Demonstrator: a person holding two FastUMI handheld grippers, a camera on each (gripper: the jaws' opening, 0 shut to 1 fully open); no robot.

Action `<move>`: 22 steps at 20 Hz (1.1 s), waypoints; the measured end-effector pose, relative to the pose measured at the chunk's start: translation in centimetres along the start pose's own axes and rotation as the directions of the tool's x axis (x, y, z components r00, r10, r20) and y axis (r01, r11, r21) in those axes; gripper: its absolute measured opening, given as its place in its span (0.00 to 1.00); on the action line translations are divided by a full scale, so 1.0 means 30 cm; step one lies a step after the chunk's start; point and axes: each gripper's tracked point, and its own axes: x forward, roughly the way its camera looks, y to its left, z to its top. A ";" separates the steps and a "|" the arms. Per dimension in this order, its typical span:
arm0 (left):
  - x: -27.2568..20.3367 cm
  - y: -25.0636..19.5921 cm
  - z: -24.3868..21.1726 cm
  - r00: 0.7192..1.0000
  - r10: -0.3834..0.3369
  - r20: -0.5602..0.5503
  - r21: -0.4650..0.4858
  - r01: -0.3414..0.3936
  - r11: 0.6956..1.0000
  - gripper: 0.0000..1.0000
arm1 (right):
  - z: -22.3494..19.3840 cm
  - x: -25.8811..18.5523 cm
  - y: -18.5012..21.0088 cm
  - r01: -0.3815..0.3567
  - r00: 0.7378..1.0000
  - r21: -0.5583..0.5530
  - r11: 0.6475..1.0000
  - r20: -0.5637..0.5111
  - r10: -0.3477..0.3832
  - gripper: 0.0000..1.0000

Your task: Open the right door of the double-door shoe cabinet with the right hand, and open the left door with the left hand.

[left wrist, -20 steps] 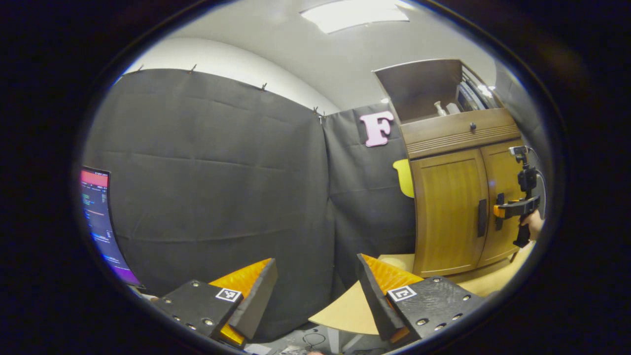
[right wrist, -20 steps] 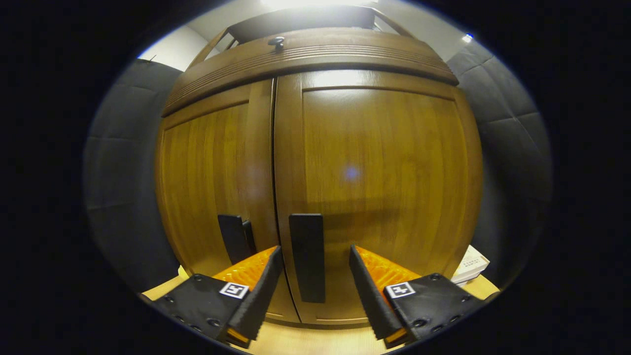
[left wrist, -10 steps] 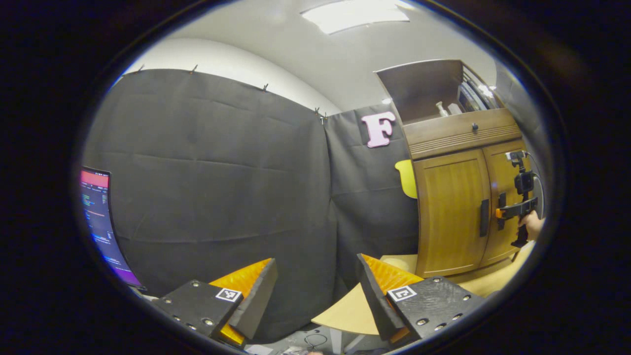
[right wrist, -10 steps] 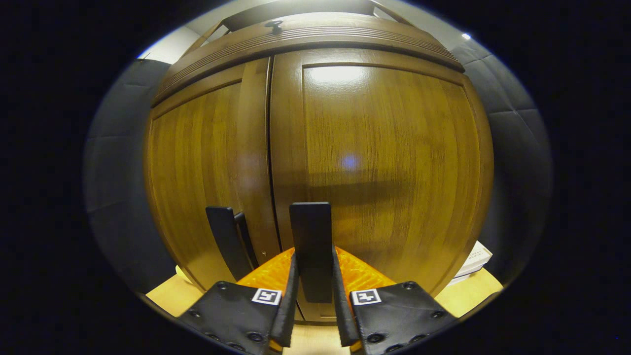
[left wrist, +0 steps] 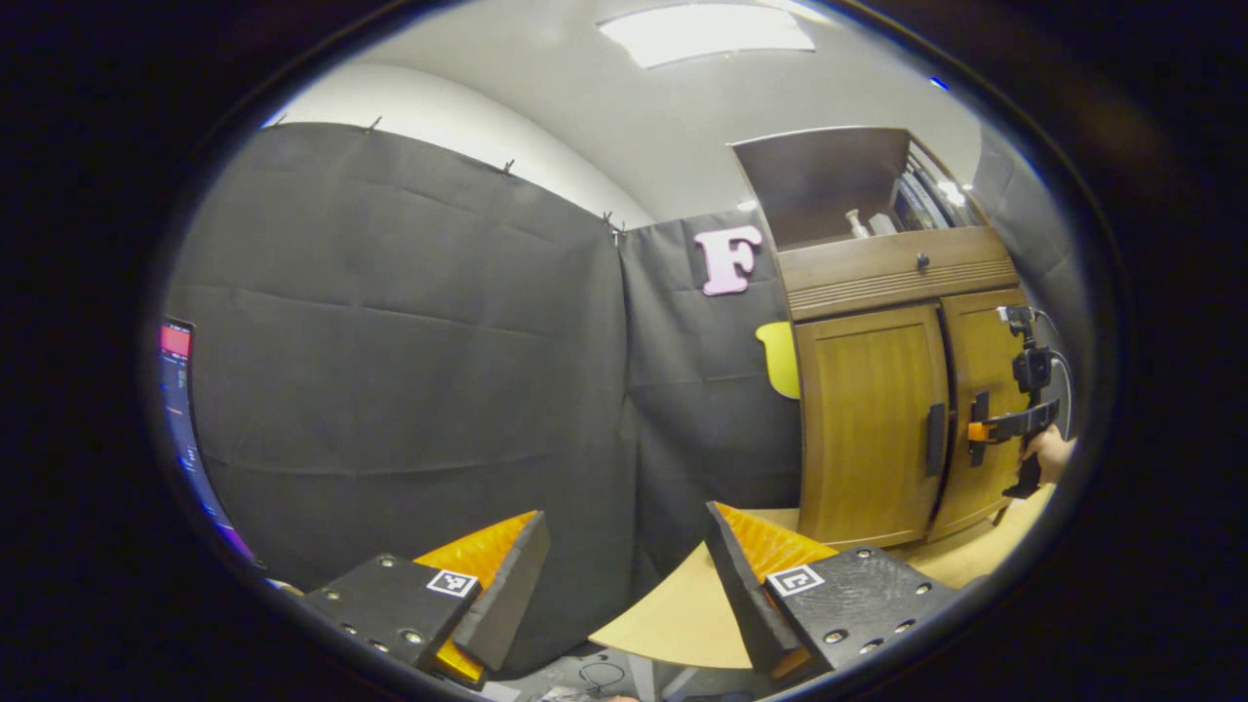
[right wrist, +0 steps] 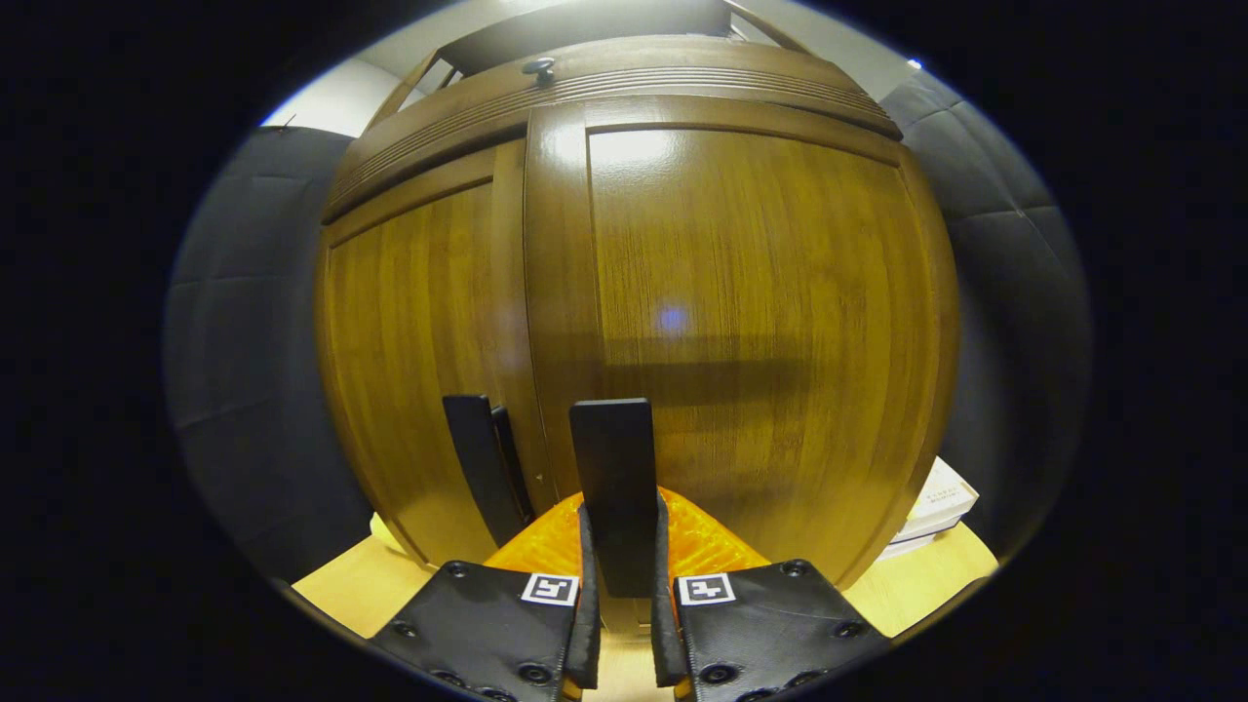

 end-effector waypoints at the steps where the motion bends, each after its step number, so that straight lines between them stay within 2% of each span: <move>1: 0.003 -0.003 0.001 1.000 -0.014 0.002 -0.002 0.014 1.000 0.91 | -0.004 -0.020 -0.001 -0.006 1.000 0.002 1.000 0.001 0.006 0.27; 2: 0.007 -0.008 0.003 1.000 -0.030 0.005 -0.002 0.030 1.000 0.91 | -0.005 -0.039 -0.006 -0.012 1.000 0.001 1.000 -0.001 0.012 0.23; 4: 0.011 -0.017 0.006 0.998 -0.064 0.012 -0.005 0.064 0.998 0.91 | -0.006 -0.076 -0.012 -0.020 1.000 0.001 1.000 -0.003 0.020 0.27; 5: 0.013 -0.020 0.007 0.997 -0.078 0.014 -0.008 0.078 0.997 0.91 | -0.017 -0.095 -0.015 -0.022 1.000 0.001 1.000 -0.007 0.022 0.23; 8: 0.020 -0.037 0.012 0.992 -0.127 0.017 -0.017 0.127 0.992 0.91 | -0.021 -0.155 -0.033 -0.026 1.000 -0.014 1.000 -0.007 0.026 0.23; 9: 0.023 -0.040 0.014 0.990 -0.142 0.019 -0.020 0.143 0.990 0.91 | -0.029 -0.174 -0.034 -0.029 1.000 -0.016 0.999 -0.007 0.029 0.27; 12: 0.022 -0.052 0.022 0.982 -0.186 0.027 -0.025 0.187 0.982 0.91 | -0.035 -0.232 -0.056 -0.037 0.999 -0.009 0.999 -0.013 0.037 0.20; 13: 0.019 -0.052 0.028 0.979 -0.201 0.030 -0.027 0.202 0.979 0.91 | -0.041 -0.254 -0.067 -0.039 0.999 -0.007 0.999 -0.013 0.039 0.23; 14: 0.017 -0.060 0.030 0.976 -0.217 0.034 -0.029 0.218 0.976 0.91 | -0.043 -0.274 -0.077 -0.040 0.999 -0.007 0.999 -0.011 0.040 0.20; 15: 0.017 -0.063 0.034 0.972 -0.231 0.036 -0.029 0.232 0.972 0.91 | -0.043 -0.294 -0.086 -0.040 0.999 -0.008 0.999 -0.011 0.040 0.23; 16: 0.014 -0.067 0.037 0.969 -0.245 0.038 -0.030 0.247 0.969 0.91 | -0.043 -0.313 -0.097 -0.038 0.999 -0.008 0.999 -0.011 0.038 0.27; 17: 0.012 -0.069 0.039 0.965 -0.259 0.038 -0.032 0.260 0.965 0.91 | -0.049 -0.330 -0.107 -0.035 0.999 -0.011 0.999 -0.011 0.035 0.19; 19: 0.005 -0.077 0.045 0.957 -0.286 0.036 -0.039 0.288 0.957 0.91 | -0.055 -0.364 -0.132 -0.020 1.000 -0.017 1.000 -0.008 0.020 0.23; 20: 0.003 -0.079 0.048 0.954 -0.298 0.036 -0.041 0.299 0.953 0.91 | -0.055 -0.381 -0.145 -0.013 1.000 -0.022 1.000 -0.007 0.013 0.19; 22: -0.002 -0.085 0.050 0.946 -0.321 0.040 -0.044 0.322 0.946 0.91 | -0.056 -0.411 -0.169 -0.006 1.000 -0.023 1.000 -0.011 0.006 0.20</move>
